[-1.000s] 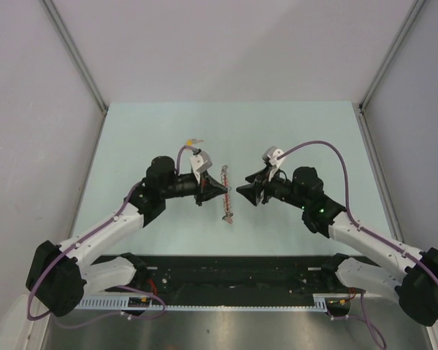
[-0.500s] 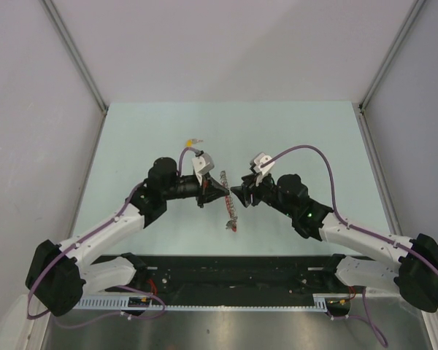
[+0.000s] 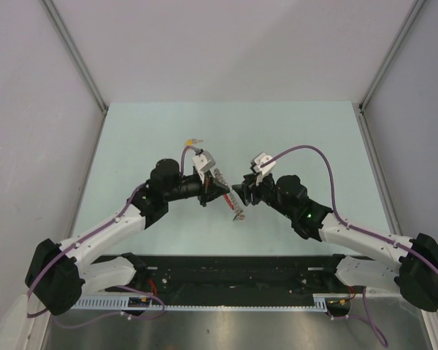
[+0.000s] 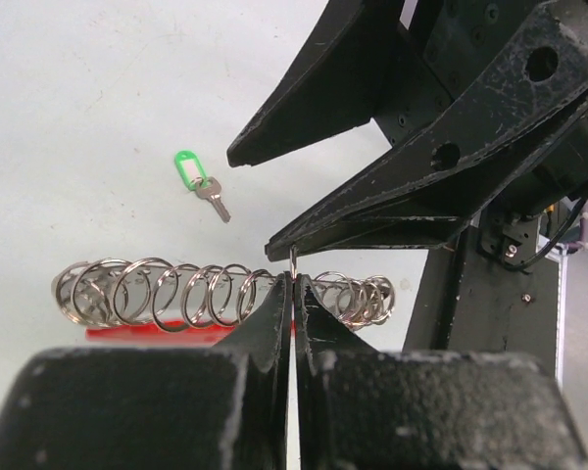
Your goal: Put the keys on the keyring
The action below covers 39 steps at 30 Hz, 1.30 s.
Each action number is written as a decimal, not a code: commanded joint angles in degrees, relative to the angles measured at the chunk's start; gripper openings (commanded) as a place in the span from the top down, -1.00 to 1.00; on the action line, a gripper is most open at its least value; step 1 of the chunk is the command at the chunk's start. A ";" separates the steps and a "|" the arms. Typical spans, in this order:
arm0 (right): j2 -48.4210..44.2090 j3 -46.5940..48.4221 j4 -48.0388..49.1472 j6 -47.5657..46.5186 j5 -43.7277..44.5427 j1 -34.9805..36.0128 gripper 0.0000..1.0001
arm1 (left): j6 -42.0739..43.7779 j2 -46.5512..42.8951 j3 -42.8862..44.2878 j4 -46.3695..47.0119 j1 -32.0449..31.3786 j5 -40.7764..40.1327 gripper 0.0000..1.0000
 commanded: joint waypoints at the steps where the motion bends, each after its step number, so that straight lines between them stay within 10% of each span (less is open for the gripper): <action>1: 0.91 2.18 2.57 0.20 1.03 2.43 -0.12 | -4.43 -0.32 1.78 6.86 -1.72 -4.01 0.99; 24: 8.74 7.19 -3.84 7.04 24.32 8.06 -0.19 | -22.10 -1.72 1.08 9.42 -8.93 -26.78 0.99; 39: 8.13 7.28 -5.07 6.78 20.28 5.52 -0.30 | -21.06 -1.81 -0.06 9.86 -9.82 -30.12 0.99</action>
